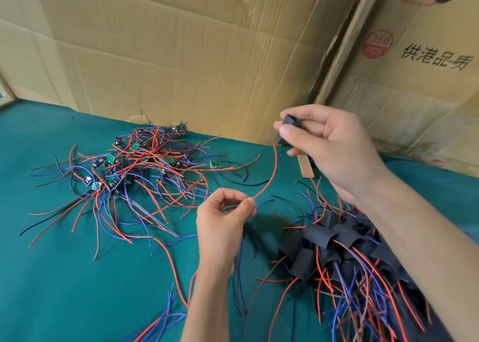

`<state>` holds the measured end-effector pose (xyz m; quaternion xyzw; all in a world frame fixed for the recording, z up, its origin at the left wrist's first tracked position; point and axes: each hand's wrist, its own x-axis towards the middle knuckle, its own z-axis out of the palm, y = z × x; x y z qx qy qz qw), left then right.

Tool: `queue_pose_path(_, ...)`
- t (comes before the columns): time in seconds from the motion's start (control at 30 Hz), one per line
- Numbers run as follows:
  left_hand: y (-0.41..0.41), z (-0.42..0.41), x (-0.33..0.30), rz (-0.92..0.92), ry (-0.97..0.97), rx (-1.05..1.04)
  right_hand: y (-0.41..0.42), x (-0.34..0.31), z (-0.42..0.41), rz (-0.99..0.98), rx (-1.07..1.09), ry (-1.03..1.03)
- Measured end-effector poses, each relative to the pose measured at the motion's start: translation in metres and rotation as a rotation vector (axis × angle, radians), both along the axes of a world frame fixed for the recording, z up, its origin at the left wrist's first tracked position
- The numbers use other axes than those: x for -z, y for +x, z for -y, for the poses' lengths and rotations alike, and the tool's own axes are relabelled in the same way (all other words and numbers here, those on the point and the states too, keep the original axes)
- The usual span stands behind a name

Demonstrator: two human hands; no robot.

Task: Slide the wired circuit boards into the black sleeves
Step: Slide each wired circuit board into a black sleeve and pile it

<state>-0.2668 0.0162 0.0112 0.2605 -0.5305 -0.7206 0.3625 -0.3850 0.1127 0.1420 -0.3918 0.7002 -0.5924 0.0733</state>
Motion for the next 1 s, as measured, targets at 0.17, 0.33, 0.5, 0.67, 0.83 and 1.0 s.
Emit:
queue_pose_path(0.17, -0.002, 0.001, 0.004, -0.001, -0.023, -0.006, 0.003, 0.016, 0.003, -0.100, 0.038, 0.197)
queue_pose_path(0.33, -0.003, 0.002, 0.005, -0.067, -0.011, -0.028, 0.012, 0.044, 0.000, -0.028, 0.071, 0.298)
queue_pose_path(0.5, -0.003, 0.000, -0.001, -0.231, 0.092, 0.107, 0.022, 0.063, -0.001, 0.085, 0.084, 0.278)
queue_pose_path(0.67, 0.003, 0.002, -0.006, -0.329, 0.233, 0.265, 0.021, 0.069, -0.002, 0.177, 0.063, 0.247)
queue_pose_path(0.83, 0.004, 0.001, -0.008, -0.348, 0.234, 0.262, 0.019, 0.068, -0.004, 0.295, -0.006, 0.187)
queue_pose_path(1.0, 0.002, 0.002, -0.005, -0.292, 0.255, 0.140, 0.019, 0.061, -0.004, 0.522, -0.041, 0.025)
